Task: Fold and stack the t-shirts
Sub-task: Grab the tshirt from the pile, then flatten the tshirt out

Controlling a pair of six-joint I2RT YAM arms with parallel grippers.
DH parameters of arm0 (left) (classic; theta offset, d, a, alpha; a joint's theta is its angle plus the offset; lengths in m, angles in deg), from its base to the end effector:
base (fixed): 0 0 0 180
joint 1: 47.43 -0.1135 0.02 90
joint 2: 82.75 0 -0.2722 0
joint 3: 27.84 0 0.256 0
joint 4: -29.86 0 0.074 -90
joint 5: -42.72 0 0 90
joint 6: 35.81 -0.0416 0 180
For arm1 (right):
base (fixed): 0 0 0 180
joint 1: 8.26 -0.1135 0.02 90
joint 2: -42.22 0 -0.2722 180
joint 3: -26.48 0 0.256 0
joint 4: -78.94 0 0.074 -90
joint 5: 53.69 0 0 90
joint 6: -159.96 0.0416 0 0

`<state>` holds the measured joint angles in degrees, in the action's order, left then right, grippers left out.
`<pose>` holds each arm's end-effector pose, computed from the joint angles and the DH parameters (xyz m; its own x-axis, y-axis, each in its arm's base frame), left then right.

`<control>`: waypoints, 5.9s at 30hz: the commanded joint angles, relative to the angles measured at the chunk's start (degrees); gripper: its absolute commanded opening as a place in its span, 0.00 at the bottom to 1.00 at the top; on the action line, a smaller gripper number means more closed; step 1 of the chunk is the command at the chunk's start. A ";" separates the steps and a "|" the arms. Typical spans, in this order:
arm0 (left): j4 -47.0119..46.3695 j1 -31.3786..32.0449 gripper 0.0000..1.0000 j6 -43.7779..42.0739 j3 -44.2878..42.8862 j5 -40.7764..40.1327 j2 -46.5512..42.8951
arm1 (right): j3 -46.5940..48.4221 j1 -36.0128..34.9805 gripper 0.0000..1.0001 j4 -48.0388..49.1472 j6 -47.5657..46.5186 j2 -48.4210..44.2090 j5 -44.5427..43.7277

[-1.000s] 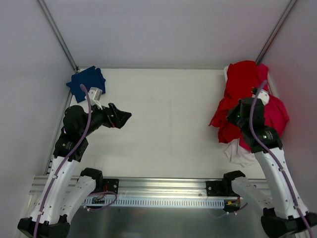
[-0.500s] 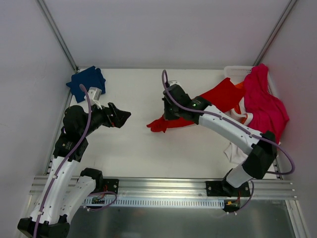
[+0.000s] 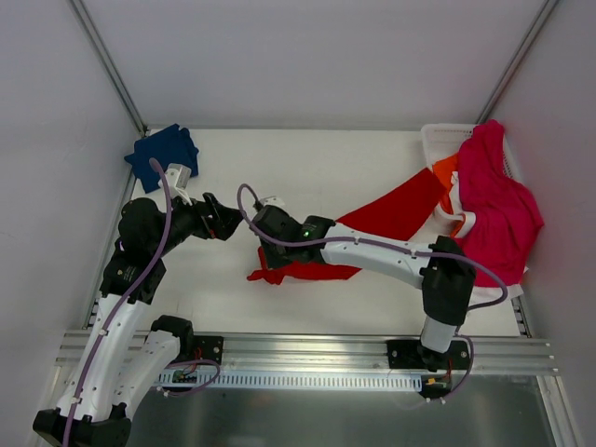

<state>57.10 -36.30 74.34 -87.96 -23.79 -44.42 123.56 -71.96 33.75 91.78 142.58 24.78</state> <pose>0.1497 -0.0463 0.3667 -0.2826 -0.2664 -0.9215 0.4996 0.7792 -0.3785 0.1850 0.3555 0.2807 -0.6126 -0.4175 -0.6711 -0.6377 0.7628 0.1075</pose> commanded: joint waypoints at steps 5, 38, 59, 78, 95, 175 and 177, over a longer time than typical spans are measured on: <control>-0.86 -0.50 0.99 -0.45 -0.81 -0.10 -1.50 | 9.02 -4.94 0.00 0.44 2.00 4.93 0.99; 3.95 5.02 0.99 -1.50 -4.22 4.12 8.94 | -20.86 -18.48 0.97 -3.70 18.00 -13.61 -25.47; 15.75 11.80 0.98 -5.46 -9.77 -13.90 16.52 | -2.41 -10.74 0.65 4.04 0.94 -5.44 -17.13; 16.01 11.80 0.98 -5.55 -9.77 -16.01 15.46 | -4.86 -14.08 0.58 4.48 7.62 -0.78 -16.33; 16.10 11.72 0.98 -5.29 -9.68 -15.93 15.29 | -5.74 -14.08 0.27 4.39 8.32 0.81 -16.77; 10.74 13.47 0.99 -5.55 -5.73 -22.86 -16.23 | 27.29 -18.62 0.00 6.43 -50.96 -15.77 -16.66; 10.65 13.47 0.99 -5.55 -3.54 -24.87 -18.98 | 15.75 -20.23 0.00 23.86 -60.74 -20.27 -24.72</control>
<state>66.81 -23.36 72.46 -92.11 -41.56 -60.22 149.35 -88.64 27.66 48.48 134.54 8.21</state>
